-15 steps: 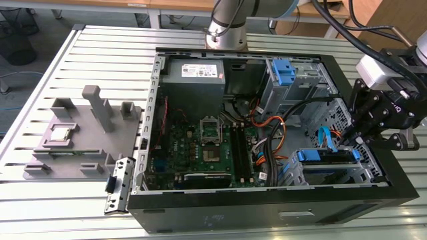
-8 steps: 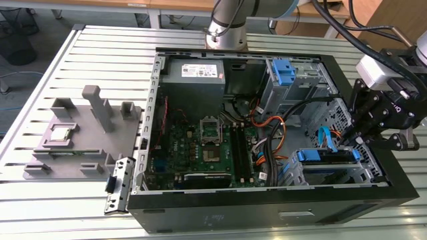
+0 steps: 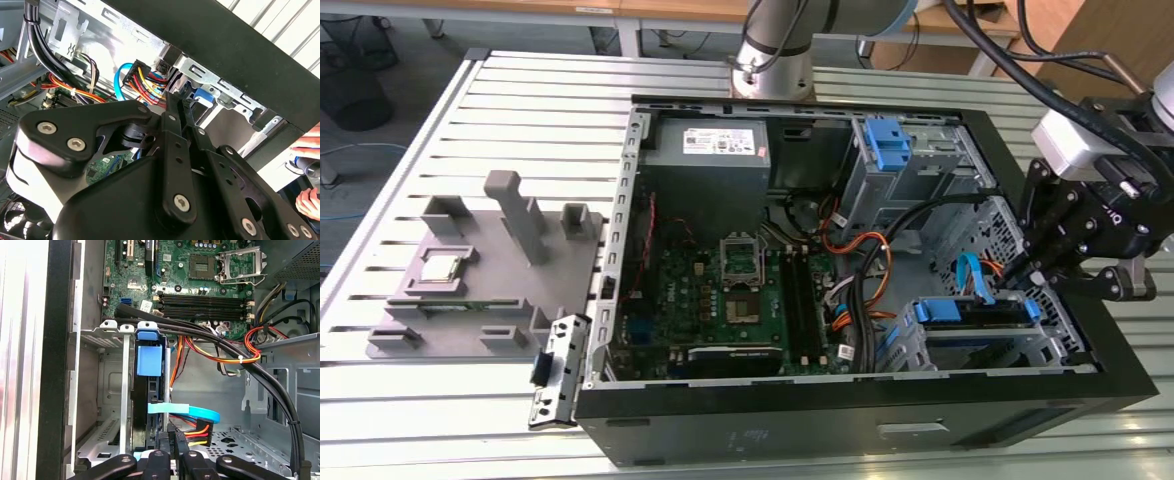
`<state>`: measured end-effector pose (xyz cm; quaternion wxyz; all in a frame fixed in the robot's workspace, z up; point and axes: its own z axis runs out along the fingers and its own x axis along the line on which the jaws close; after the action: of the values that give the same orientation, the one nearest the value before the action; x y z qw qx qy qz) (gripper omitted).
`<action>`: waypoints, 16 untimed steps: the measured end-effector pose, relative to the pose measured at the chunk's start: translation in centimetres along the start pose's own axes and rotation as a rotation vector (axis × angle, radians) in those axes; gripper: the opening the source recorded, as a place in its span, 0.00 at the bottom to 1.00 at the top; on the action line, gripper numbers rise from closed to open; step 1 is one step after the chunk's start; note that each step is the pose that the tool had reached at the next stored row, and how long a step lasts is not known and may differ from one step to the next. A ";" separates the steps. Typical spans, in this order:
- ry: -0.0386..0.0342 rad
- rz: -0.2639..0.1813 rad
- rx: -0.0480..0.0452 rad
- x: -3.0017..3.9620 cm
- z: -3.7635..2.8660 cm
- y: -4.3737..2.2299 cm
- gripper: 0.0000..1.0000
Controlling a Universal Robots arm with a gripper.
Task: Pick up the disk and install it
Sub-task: 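Insert the second disk wire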
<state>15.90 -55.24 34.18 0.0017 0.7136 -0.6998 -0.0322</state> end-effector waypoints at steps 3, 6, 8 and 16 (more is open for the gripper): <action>0.0000 0.000 0.0000 0.00 0.00 0.00 0.16; 0.0000 0.000 0.0000 0.00 0.01 0.00 0.16; -0.0001 0.000 0.0000 0.01 0.01 0.01 0.16; -0.0003 -0.009 0.0178 0.69 0.11 0.39 0.16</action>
<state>15.52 -55.93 34.06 -0.0049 0.7166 -0.6970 -0.0261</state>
